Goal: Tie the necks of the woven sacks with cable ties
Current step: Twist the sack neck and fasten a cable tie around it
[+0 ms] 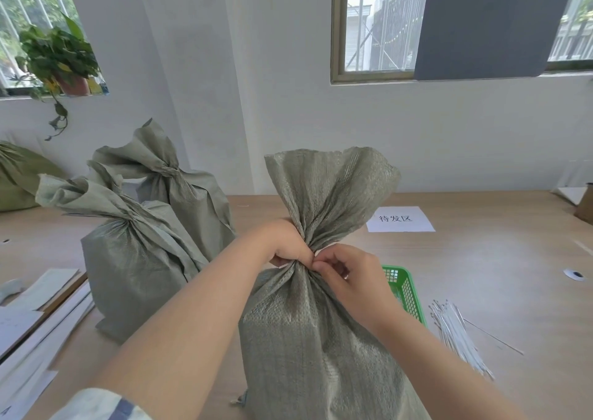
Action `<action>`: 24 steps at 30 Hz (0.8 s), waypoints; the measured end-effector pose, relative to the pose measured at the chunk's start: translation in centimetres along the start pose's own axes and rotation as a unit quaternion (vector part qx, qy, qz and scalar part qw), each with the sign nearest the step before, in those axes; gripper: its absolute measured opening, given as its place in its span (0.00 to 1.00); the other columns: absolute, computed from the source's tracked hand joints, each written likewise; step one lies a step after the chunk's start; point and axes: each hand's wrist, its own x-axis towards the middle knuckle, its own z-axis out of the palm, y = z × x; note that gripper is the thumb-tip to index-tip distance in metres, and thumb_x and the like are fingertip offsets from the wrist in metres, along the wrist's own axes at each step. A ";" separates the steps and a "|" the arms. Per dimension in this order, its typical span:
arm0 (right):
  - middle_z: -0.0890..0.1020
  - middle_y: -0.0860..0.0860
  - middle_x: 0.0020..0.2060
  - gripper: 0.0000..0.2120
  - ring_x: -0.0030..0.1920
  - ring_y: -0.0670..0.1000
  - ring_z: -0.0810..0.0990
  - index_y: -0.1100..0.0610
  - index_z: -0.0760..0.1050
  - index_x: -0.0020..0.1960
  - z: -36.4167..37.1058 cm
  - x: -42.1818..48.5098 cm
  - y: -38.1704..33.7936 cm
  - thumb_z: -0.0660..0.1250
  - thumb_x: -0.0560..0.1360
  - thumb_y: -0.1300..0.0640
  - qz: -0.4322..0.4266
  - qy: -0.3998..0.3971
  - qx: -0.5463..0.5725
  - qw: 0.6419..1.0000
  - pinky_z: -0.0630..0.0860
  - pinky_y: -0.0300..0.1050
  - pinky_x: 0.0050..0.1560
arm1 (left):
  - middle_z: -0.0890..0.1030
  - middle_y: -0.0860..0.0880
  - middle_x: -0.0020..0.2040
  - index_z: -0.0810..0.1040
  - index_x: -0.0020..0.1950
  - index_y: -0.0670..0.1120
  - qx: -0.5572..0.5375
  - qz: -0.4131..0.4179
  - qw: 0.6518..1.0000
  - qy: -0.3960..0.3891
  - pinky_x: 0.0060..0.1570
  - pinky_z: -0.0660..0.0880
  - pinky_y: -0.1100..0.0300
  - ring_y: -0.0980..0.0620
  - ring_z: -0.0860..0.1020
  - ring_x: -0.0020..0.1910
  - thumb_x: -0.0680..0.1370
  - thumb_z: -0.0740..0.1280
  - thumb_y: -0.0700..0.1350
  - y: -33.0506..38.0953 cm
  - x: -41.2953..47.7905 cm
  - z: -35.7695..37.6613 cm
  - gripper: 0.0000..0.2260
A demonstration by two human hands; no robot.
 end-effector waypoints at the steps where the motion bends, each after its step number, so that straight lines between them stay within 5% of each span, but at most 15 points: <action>1: 0.81 0.41 0.34 0.03 0.36 0.41 0.77 0.53 0.83 0.42 0.1 0.0 0.0 0.75 0.73 0.60 -0.005 -0.003 0.000 1.000 0.69 0.28 0.36 | 0.72 0.50 0.33 0.74 0.37 0.48 -0.022 -0.003 1.000 0.000 0.27 0.65 0.66 0.54 0.67 0.30 0.73 0.73 0.37 -0.1 -0.1 0.0 0.11; 5: 0.80 0.44 0.32 0.09 0.33 0.42 0.75 0.53 0.81 0.37 0.4 0.0 -0.1 0.79 0.68 0.51 -0.028 -0.008 -0.002 1.000 0.70 0.31 0.35 | 0.72 0.52 0.29 0.74 0.34 0.47 -0.075 -0.008 0.997 0.012 0.26 0.69 0.67 0.56 0.70 0.30 0.72 0.75 0.36 -0.7 -0.1 0.2 0.13; 9: 0.73 0.44 0.31 0.21 0.31 0.40 0.68 0.53 0.74 0.34 1.4 0.1 -0.7 0.77 0.62 0.37 -0.071 0.007 -0.061 0.996 0.63 0.30 0.33 | 0.78 0.53 0.35 0.78 0.37 0.48 -0.152 -0.004 0.988 0.007 0.39 0.75 0.67 0.59 0.75 0.36 0.74 0.74 0.38 -0.9 -0.2 0.4 0.10; 12: 0.72 0.45 0.31 0.24 0.30 0.45 0.69 0.53 0.71 0.34 2.3 0.0 -1.4 0.73 0.62 0.33 -0.072 0.035 -0.131 0.988 0.64 0.35 0.30 | 0.79 0.54 0.30 0.79 0.34 0.47 -0.197 -0.006 0.980 0.006 0.41 0.76 0.68 0.59 0.77 0.37 0.74 0.73 0.37 -1.4 -0.2 0.7 0.11; 18: 0.72 0.49 0.31 0.14 0.27 0.49 0.67 0.56 0.69 0.34 2.8 0.0 -1.4 0.66 0.73 0.50 -0.116 0.079 -0.155 0.978 0.69 0.45 0.24 | 0.81 0.53 0.28 0.79 0.33 0.46 -0.257 0.017 0.966 -0.012 0.50 0.79 0.63 0.59 0.79 0.35 0.75 0.69 0.34 -2.5 -0.3 1.7 0.12; 24: 0.70 0.47 0.33 0.14 0.31 0.46 0.68 0.57 0.69 0.36 1.8 0.1 -0.8 0.67 0.78 0.55 -0.140 -0.015 -0.091 0.986 0.67 0.42 0.31 | 0.80 0.50 0.33 0.80 0.38 0.45 -0.340 0.063 0.937 -0.041 0.38 0.75 0.66 0.57 0.76 0.34 0.73 0.69 0.30 -4.1 -0.2 2.2 0.11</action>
